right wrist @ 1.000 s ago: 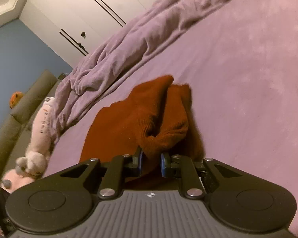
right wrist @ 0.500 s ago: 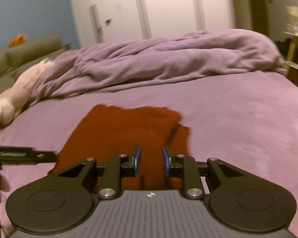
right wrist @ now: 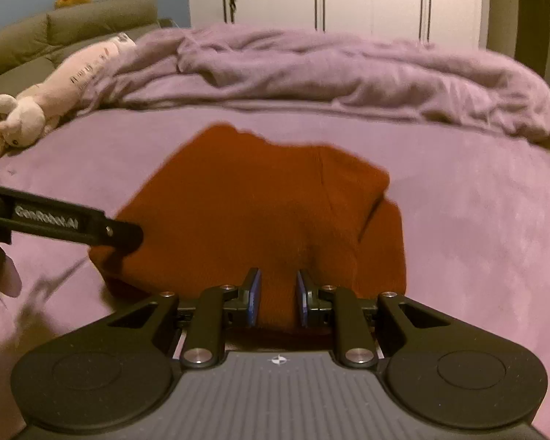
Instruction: Fold small clothes
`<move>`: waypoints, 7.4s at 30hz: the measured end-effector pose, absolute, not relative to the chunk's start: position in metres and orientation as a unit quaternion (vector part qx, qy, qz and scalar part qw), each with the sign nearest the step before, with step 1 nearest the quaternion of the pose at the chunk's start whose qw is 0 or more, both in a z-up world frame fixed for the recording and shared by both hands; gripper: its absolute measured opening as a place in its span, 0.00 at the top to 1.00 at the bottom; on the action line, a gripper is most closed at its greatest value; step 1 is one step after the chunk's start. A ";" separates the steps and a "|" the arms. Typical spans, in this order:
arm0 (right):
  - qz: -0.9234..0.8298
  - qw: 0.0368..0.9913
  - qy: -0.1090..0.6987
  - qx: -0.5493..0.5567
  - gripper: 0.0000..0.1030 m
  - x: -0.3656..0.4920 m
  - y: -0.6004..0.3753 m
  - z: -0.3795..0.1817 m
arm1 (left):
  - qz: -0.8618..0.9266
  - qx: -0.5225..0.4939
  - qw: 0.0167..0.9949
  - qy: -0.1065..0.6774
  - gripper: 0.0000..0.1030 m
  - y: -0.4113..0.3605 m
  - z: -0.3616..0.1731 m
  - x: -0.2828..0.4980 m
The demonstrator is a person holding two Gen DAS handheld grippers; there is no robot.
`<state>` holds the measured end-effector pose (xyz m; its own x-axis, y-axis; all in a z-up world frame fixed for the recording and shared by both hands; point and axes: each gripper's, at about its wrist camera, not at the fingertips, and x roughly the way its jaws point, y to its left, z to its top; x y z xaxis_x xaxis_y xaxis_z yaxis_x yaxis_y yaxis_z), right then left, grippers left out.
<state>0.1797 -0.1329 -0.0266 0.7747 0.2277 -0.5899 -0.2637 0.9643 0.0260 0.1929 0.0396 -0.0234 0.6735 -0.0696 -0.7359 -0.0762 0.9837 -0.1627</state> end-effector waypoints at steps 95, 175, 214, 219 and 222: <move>0.001 0.870 0.492 0.015 0.04 0.124 -0.119 0.035 | 0.045 0.002 0.880 0.473 0.00 0.010 0.013 0.122; 0.013 0.878 0.478 0.005 0.04 0.128 -0.113 0.043 | 0.038 0.001 0.875 0.482 0.00 -0.001 0.010 0.124; 0.008 0.879 0.477 0.007 0.04 0.126 -0.114 0.041 | 0.036 -0.008 0.875 0.483 0.00 -0.005 0.007 0.122; 0.008 0.879 0.477 0.009 0.04 0.126 -0.114 0.040 | 0.035 -0.007 0.875 0.482 0.00 -0.004 0.007 0.122; 0.009 0.879 0.477 0.009 0.04 0.126 -0.114 0.040 | 0.035 -0.007 0.875 0.483 0.00 -0.005 0.006 0.122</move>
